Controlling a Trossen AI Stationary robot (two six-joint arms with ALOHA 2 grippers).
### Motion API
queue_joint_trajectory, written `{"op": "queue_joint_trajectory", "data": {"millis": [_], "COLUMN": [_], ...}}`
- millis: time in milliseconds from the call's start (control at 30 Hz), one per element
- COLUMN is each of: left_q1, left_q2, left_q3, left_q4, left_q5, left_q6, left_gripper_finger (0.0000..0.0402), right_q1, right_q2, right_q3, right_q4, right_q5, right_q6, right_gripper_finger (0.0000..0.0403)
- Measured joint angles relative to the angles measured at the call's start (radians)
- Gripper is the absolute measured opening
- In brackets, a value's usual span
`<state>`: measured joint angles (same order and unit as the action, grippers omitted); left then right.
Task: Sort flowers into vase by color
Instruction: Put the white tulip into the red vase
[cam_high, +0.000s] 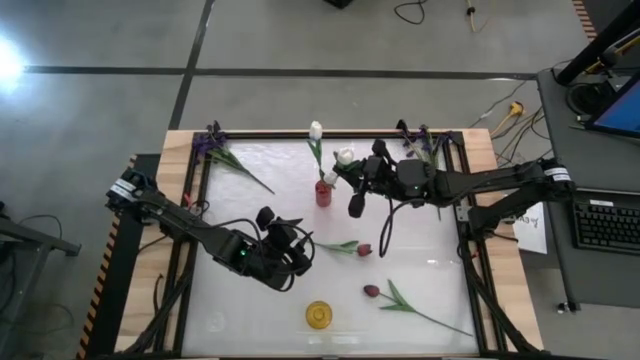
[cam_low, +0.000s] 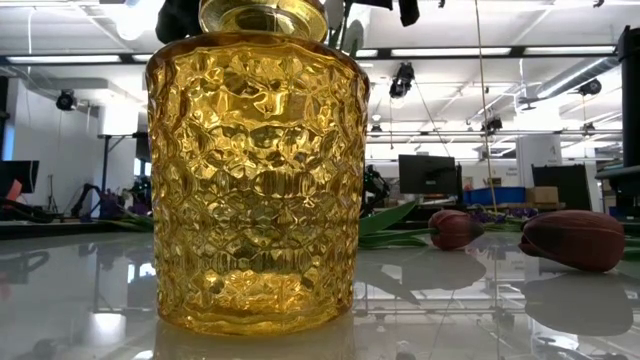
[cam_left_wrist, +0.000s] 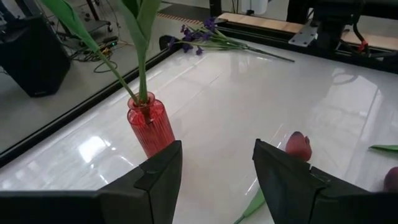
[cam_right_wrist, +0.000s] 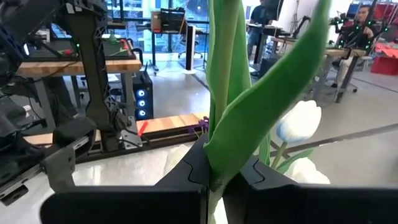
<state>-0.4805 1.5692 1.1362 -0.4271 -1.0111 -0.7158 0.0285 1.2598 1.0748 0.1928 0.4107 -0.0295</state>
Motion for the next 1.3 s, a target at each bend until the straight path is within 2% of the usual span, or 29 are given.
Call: {"op": "queue_joint_trajectory", "data": {"millis": [533, 933, 1300], "left_q1": [0.0, 0.001, 0.001], "left_q2": [0.0, 0.0, 0.0], "left_q3": [0.0, 0.0, 0.0], "left_q4": [0.001, 0.005, 0.001], "left_q5": [-0.001, -0.002, -0.002], "left_q6": [-0.003, -0.004, -0.002], "left_gripper_finger": [0.0185, 0.0185, 0.0185], "right_q1": [-0.028, -0.039, -0.058], "right_q2": [0.003, 0.102, 0.165], "right_q3": [0.0, 0.001, 0.001], "right_q4": [-0.017, -0.004, -0.001], "right_q5": [0.0, 0.0, 0.008], "right_q6": [0.002, -0.005, 0.065], "right_gripper_finger": [0.0013, 0.0013, 0.0013]}}
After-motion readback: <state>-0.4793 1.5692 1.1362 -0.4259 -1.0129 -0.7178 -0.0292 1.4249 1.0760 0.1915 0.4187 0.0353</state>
